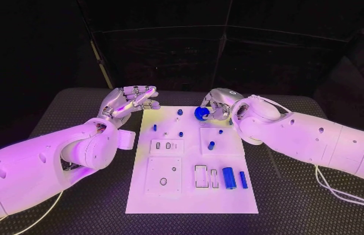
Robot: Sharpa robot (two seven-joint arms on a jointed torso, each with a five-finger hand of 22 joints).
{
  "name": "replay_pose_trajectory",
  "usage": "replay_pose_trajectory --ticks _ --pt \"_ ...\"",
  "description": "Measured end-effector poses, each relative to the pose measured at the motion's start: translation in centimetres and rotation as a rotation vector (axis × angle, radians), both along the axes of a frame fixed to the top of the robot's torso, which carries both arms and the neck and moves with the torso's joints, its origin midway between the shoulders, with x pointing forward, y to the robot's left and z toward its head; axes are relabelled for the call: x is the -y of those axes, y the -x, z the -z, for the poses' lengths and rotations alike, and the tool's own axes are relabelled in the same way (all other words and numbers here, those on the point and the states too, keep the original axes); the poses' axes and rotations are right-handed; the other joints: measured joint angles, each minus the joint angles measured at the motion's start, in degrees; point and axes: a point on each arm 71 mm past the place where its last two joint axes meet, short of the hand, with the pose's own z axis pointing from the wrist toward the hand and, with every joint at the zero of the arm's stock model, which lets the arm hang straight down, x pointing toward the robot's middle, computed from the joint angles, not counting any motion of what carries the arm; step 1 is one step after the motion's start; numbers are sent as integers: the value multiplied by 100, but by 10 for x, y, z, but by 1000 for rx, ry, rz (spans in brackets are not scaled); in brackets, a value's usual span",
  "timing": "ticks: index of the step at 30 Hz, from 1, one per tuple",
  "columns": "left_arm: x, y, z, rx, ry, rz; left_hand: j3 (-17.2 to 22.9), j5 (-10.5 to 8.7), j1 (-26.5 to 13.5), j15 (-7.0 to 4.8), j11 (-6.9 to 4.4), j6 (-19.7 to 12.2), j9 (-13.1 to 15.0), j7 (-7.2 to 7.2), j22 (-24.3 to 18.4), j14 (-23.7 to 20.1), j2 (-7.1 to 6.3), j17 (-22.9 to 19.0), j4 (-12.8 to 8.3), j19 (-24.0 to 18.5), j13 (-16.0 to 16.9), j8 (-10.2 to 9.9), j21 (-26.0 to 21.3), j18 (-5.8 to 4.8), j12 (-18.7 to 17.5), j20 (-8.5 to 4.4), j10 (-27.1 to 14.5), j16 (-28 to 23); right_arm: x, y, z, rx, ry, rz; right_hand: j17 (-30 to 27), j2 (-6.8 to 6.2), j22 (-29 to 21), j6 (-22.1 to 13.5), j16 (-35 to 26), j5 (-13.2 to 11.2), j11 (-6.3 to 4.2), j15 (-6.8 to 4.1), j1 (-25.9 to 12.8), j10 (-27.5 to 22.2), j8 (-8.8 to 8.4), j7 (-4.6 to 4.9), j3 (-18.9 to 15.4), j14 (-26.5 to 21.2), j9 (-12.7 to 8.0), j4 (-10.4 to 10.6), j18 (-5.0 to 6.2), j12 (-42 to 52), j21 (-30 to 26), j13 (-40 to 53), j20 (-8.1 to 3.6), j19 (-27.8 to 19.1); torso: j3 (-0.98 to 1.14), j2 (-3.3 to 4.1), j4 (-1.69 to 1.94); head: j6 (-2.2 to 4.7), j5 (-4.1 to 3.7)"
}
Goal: Assemble the parts on the task board
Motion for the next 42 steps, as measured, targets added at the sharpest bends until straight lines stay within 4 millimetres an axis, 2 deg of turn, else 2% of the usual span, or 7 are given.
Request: replay_pose_trajectory --ticks 4,9,17,25,35,42 --pt "1 0 0 0 1 1 0 0 0 0 0 0 0 0 0 0 0 0 0 0 0 0 0 0 0 0 0 0 -25 4 -3 13 -12 -37 0 43 0 0 0 0 0 0 -48 0 -4 0 40 0 -43 7 0 0 0 4 0 0 -1 4 6 3 16" --pt "1 0 0 -1 1 2 0 0 0 0 0 0 0 0 0 0 0 0 0 0 0 0 0 0 0 0 0 0 -50 6 -4 28 -13 -65 0 -32 0 0 0 71 0 0 -141 0 -27 0 76 0 -43 6 0 0 0 19 0 0 -4 10 16 -13 43" --pt "1 0 0 -1 1 2 0 0 0 0 0 0 1 0 1 0 0 -1 0 0 0 0 0 0 0 0 0 0 -72 4 -3 43 -4 -75 4 -40 -1 1 0 75 1 0 -174 0 -68 0 94 0 -43 18 0 0 0 28 0 0 -5 16 6 -44 88" --pt "2 -1 0 -2 1 4 0 0 0 0 0 0 1 0 1 0 0 -1 0 0 0 0 0 0 0 0 0 0 -84 3 -1 45 6 -81 4 -72 -1 5 0 74 21 1 -205 20 -94 0 117 0 -43 41 1 0 0 28 0 -1 -4 16 2 -75 99" --pt "3 -1 1 -3 2 5 0 0 0 0 0 0 1 0 2 0 0 -1 0 0 0 0 0 0 0 0 0 0 -89 1 4 30 33 -85 3 -110 -1 26 0 -1 21 1 -318 20 -121 4 135 0 -42 23 1 0 0 28 0 0 3 9 -2 -101 121" --pt "3 -1 1 -3 2 6 0 0 0 0 0 0 1 0 2 0 0 -2 0 0 0 0 0 0 0 0 0 0 -90 1 8 20 56 -86 3 -169 3 96 0 -70 84 1 -379 -43 -281 -5 167 0 -41 23 1 -46 0 -26 13 13 5 8 -7 -112 121"
